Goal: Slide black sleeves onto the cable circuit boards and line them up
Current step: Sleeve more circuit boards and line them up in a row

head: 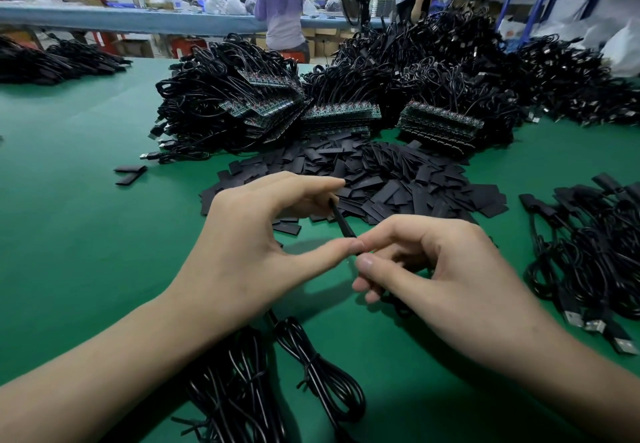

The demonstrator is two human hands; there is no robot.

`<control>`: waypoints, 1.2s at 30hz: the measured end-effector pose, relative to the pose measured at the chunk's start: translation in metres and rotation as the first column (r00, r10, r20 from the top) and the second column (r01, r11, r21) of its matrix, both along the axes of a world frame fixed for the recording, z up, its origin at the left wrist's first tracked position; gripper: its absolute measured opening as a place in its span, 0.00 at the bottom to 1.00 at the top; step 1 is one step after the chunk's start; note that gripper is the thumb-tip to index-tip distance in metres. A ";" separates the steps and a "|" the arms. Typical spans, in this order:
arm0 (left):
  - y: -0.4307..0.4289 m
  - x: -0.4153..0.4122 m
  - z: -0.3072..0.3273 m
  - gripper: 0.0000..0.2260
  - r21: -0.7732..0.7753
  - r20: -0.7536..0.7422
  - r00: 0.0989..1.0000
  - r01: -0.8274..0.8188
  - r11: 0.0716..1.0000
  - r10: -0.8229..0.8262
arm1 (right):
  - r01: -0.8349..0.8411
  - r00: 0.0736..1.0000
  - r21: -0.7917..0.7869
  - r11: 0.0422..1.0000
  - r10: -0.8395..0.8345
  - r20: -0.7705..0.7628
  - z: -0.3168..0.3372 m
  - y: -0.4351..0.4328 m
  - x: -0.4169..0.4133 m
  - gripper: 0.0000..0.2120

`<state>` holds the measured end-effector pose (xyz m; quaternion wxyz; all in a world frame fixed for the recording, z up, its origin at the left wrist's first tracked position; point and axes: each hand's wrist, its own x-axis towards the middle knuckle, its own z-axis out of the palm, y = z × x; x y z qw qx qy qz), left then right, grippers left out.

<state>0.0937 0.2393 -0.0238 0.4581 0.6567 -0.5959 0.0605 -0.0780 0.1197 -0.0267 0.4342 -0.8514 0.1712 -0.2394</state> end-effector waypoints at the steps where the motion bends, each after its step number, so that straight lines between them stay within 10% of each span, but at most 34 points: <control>1: 0.000 0.000 0.000 0.23 -0.005 -0.008 1.000 -0.001 1.000 0.001 | 0.000 1.000 -0.020 1.000 0.000 -0.007 0.000 0.000 0.000 0.04; 7: 0.000 0.004 0.007 0.25 0.083 -0.071 0.997 0.014 0.996 -0.008 | 0.050 0.998 -0.005 0.999 -0.051 -0.027 0.006 -0.001 -0.001 0.05; 14: 0.013 0.051 0.030 0.09 0.600 0.136 0.991 -0.083 0.796 0.000 | 0.382 0.920 0.073 0.921 -0.387 0.070 0.046 -0.076 -0.029 0.09; 18: 0.022 0.065 0.039 0.12 0.757 0.132 0.990 -0.067 0.650 -0.052 | 0.607 0.779 -0.182 0.774 -0.625 -0.059 0.045 -0.136 -0.066 0.09; 21: 0.024 0.071 0.039 0.21 0.817 0.120 0.990 -0.055 0.573 -0.076 | 0.586 0.608 -0.563 0.583 -0.776 -0.170 0.033 -0.178 -0.093 0.29; 24: 0.023 0.072 0.035 0.23 0.831 0.121 0.990 -0.061 0.553 -0.072 | 0.514 0.536 -0.709 0.483 -0.826 -0.173 0.029 -0.179 -0.090 0.16; 31: 0.018 0.063 0.031 0.11 0.690 -0.313 0.946 0.286 0.665 -0.082 | 0.176 0.926 -0.537 0.825 -0.324 -0.193 0.040 -0.043 -0.009 0.12; 36: 0.010 0.051 0.025 0.13 0.368 -0.618 0.773 0.446 0.816 -0.144 | -0.068 0.967 -0.256 0.964 0.000 -0.256 0.015 0.008 0.029 0.21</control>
